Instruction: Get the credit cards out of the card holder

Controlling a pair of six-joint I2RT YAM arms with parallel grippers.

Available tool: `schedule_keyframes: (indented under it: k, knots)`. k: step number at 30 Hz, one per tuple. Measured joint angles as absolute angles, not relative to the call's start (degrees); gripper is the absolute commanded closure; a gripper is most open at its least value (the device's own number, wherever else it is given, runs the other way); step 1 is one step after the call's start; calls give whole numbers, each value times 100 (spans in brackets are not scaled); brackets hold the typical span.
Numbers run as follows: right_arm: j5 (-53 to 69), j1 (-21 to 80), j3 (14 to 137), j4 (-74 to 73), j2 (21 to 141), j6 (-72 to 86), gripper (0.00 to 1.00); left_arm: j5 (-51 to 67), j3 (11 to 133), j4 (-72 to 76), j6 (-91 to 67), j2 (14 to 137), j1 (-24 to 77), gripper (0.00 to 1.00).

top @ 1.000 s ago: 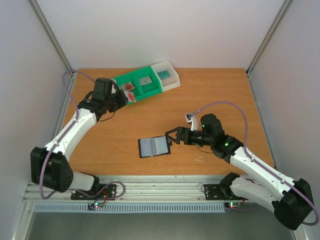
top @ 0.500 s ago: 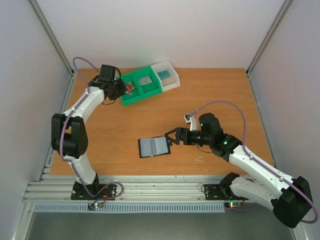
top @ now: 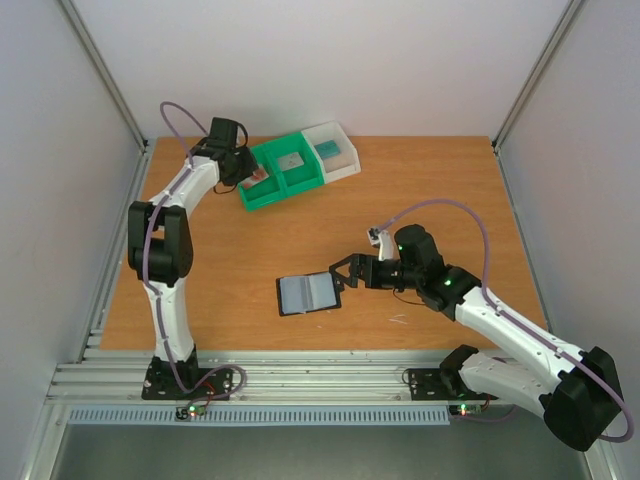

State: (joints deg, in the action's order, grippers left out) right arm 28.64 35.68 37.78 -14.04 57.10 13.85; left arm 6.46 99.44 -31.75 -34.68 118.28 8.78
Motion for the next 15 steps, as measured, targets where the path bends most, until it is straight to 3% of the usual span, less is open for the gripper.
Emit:
schedule_keyframes:
  k: [15]
  knots:
    - [2707, 3568, 3992, -1496, 5909, 1310, 2, 600, 10508, -3157, -3336, 12656, 714, 98]
